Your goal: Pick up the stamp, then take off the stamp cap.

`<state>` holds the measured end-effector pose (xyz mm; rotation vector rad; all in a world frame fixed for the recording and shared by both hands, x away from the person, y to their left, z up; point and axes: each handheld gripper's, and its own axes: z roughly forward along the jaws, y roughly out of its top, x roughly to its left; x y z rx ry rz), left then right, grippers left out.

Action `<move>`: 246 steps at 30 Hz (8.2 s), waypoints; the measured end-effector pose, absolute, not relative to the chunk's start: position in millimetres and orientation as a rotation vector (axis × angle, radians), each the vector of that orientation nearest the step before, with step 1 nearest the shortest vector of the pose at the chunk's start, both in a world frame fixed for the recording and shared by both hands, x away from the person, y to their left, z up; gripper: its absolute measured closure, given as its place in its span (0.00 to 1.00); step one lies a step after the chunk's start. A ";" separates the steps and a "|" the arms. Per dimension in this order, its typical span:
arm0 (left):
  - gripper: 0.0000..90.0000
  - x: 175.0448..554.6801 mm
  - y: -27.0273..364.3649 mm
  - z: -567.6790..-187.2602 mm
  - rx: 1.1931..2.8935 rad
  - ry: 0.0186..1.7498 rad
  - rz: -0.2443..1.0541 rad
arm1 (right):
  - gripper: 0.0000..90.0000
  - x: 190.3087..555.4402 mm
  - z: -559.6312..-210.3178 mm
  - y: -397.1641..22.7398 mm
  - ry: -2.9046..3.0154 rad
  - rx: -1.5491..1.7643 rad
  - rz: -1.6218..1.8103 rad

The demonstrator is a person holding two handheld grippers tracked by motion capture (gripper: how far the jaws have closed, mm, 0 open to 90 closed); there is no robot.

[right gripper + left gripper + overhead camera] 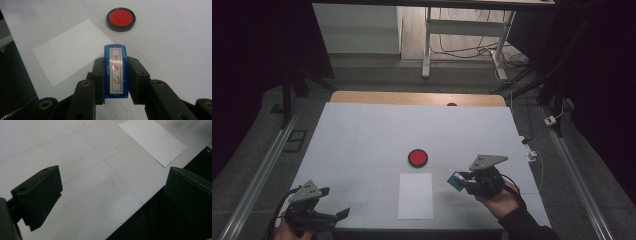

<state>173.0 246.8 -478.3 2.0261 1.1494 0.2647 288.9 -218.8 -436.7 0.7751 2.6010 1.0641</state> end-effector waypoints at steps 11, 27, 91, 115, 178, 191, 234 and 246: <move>0.03 173.2 247.1 -478.4 2.024 1.146 0.258 | 0.77 291.3 -430.9 -209.1 2.633 0.705 1.108; 0.04 174.0 248.2 -478.8 2.018 1.147 0.240 | 0.77 294.8 -420.9 -186.3 2.677 0.576 1.168; 0.00 198.2 221.0 -476.4 2.056 0.928 0.276 | 0.77 290.3 -410.4 -162.8 2.703 0.380 1.295; 0.00 231.3 188.5 -471.3 2.061 0.801 0.202 | 0.77 292.7 -405.0 -163.7 2.687 0.363 1.317; 0.38 281.8 91.6 -468.9 2.142 0.266 -0.006 | 0.77 295.1 -403.8 -143.3 2.781 0.066 1.383; 0.70 281.6 95.9 -469.2 2.135 0.205 -0.024 | 0.77 294.3 -403.7 -143.8 2.795 0.014 1.411; 0.77 286.6 101.3 -464.0 2.166 0.352 -0.020 | 0.78 294.4 -405.0 -149.5 2.686 0.063 1.404; 0.76 281.3 105.3 -460.5 2.197 0.469 0.027 | 0.77 297.5 -405.4 -153.6 2.668 0.164 1.410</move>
